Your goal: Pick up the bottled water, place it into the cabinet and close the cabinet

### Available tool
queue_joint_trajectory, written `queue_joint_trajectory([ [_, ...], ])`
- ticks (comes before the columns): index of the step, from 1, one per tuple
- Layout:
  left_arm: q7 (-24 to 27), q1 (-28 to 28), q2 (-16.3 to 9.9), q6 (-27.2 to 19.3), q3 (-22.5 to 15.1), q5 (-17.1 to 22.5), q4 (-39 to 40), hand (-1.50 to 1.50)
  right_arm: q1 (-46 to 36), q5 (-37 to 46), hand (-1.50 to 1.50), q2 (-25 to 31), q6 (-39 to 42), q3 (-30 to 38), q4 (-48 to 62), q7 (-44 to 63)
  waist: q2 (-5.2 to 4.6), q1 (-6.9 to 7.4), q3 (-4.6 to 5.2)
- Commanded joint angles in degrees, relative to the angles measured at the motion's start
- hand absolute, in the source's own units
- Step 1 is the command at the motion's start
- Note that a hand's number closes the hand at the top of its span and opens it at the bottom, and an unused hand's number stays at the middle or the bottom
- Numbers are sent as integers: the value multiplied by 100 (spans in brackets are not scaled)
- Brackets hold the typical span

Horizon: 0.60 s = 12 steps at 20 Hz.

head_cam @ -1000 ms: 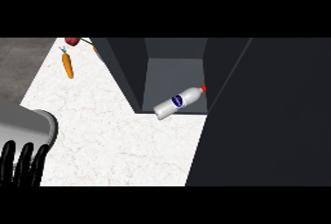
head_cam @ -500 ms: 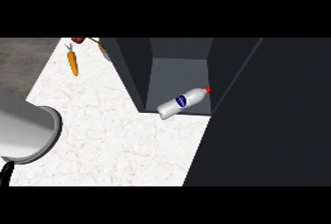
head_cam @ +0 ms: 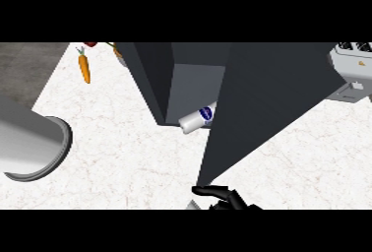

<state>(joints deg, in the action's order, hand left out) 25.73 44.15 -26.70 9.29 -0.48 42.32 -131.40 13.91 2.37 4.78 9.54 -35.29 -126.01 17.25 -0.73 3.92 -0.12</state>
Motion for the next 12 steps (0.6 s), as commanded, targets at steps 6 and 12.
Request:
queue_joint_trajectory([
  [6, 139, 791, -98, 895, 906, 774, -14, -150, -2488, -1246, 150, -466, -1338, 117, 913, 812, 72, -47, 17],
  [12, 85, 672, -128, 1064, 1365, 1152, 122, -150, -3760, -2279, 150, -469, -1453, 1059, 2023, 540, 44, -154, 10],
])
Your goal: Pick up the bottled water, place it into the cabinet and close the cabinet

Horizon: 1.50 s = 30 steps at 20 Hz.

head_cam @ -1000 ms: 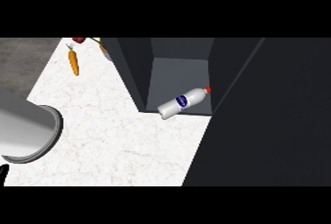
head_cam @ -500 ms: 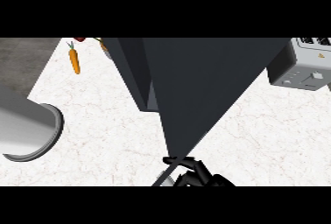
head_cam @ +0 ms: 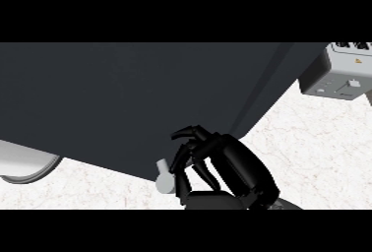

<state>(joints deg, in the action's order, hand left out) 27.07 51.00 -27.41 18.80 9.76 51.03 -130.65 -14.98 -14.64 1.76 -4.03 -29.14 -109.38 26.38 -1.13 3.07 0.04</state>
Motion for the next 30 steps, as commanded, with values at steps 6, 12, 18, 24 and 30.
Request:
queue_joint_trajectory([
  [6, -68, 581, 125, 695, 713, 584, -96, -150, -1960, -1171, 150, -170, 513, 1739, 1620, -287, 104, -39, -6],
  [12, -271, 387, 317, 1088, 1162, 873, 343, -150, -2569, -1219, 150, -26, 1231, 2041, 2866, -671, 105, -156, -4],
  [18, -524, 395, 429, 1267, 1472, 1030, 336, -150, -3123, -1191, 150, 0, 1744, 2286, 3852, -1038, 96, -138, -4],
  [24, -762, 218, 348, 1221, 1483, 1124, 386, -150, -3898, -1374, 150, -167, 1369, 2365, 4193, -837, 76, -98, -1],
  [30, -979, 246, 288, 1308, 1450, 1357, 267, -150, -3995, -1812, 150, -164, 1730, 2317, 4346, -727, 57, -37, 0],
])
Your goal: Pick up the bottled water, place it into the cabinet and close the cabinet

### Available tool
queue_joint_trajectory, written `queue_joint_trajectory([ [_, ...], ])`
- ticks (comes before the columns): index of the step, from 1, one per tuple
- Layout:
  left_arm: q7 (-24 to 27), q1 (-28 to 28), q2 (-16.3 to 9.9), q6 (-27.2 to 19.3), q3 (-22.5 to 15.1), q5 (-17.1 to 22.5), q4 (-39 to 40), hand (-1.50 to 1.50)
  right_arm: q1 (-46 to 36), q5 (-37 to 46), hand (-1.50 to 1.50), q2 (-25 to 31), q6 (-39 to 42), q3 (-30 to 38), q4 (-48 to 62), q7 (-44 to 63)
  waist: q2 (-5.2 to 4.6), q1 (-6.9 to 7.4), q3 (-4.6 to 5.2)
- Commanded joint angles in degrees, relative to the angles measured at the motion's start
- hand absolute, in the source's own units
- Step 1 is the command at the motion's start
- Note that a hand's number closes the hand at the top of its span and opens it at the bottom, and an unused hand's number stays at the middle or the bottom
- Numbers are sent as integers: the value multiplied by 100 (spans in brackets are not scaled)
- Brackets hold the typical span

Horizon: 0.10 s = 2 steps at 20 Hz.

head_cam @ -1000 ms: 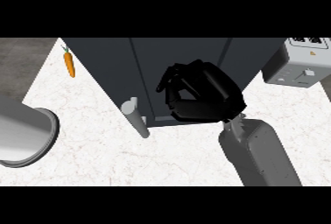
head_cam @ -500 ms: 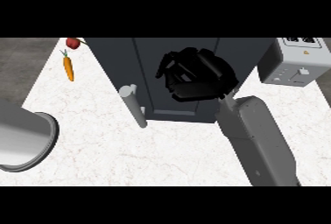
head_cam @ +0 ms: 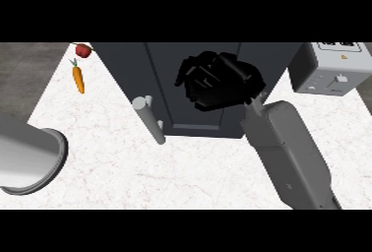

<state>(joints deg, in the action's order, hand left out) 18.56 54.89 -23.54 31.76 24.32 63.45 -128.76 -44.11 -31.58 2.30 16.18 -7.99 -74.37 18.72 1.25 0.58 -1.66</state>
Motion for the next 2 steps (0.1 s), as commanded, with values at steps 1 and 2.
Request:
queue_joint_trajectory([
  [1, -168, 94, -115, 124, 217, 256, -34, -150, -682, 5, 150, -219, -34, 207, 829, -140, -160, 197, 164],
  [2, -53, -40, 85, 299, 54, -68, 256, -150, -924, -16, 150, -166, -133, 339, 906, -56, -165, 240, 173],
])
